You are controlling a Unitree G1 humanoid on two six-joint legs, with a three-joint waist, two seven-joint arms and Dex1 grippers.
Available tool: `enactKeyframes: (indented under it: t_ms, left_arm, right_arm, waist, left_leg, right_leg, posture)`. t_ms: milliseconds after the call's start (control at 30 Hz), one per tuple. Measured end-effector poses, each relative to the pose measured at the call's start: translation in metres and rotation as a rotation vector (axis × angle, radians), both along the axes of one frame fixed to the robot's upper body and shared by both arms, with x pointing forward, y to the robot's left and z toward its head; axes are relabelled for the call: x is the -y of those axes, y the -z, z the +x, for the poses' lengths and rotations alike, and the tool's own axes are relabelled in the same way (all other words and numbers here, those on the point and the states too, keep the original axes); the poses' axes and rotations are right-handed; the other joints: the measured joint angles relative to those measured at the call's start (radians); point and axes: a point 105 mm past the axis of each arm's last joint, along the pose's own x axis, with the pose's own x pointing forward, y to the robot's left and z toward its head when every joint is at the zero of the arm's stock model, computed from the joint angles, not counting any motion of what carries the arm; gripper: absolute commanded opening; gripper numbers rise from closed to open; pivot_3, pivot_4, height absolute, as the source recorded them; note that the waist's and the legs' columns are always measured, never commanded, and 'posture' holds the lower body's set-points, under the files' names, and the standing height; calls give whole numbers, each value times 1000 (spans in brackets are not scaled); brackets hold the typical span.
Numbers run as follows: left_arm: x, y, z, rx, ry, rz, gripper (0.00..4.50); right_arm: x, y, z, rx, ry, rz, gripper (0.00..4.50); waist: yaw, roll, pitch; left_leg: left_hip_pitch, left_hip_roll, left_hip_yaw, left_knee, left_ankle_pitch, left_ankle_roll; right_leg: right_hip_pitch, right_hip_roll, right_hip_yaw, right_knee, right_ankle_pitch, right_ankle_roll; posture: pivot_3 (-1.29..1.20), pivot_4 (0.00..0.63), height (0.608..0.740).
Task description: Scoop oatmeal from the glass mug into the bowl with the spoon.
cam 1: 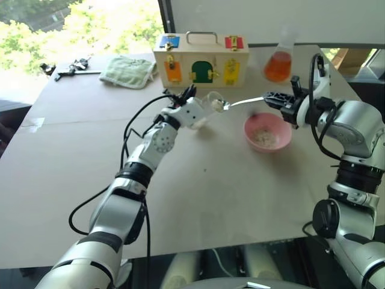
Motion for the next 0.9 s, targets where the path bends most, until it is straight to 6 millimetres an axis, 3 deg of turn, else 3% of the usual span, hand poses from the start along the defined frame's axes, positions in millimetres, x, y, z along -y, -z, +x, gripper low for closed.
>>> enactKeyframes:
  t_ms: [467, 900]
  left_arm:
    - [0, 3, -2, 10, 19, -63, 9]
    - [-9, 7, 1, -29, 1, -248, 9]
  right_arm:
    - [0, -2, 0, -9, 21, 38, 0]
    - [12, -15, 1, 8, 94, 97, 0]
  waist:
    - [0, 0, 0]
    - [0, 0, 0]
  left_leg:
    - [0, 0, 0, 0, 0, 0]
    - [0, 0, 0, 0, 0, 0]
  right_leg:
    - [0, 0, 0, 0, 0, 0]
    - [0, 0, 0, 0, 0, 0]
  posture:
    - [0, 150, 740]
    - [0, 150, 740]
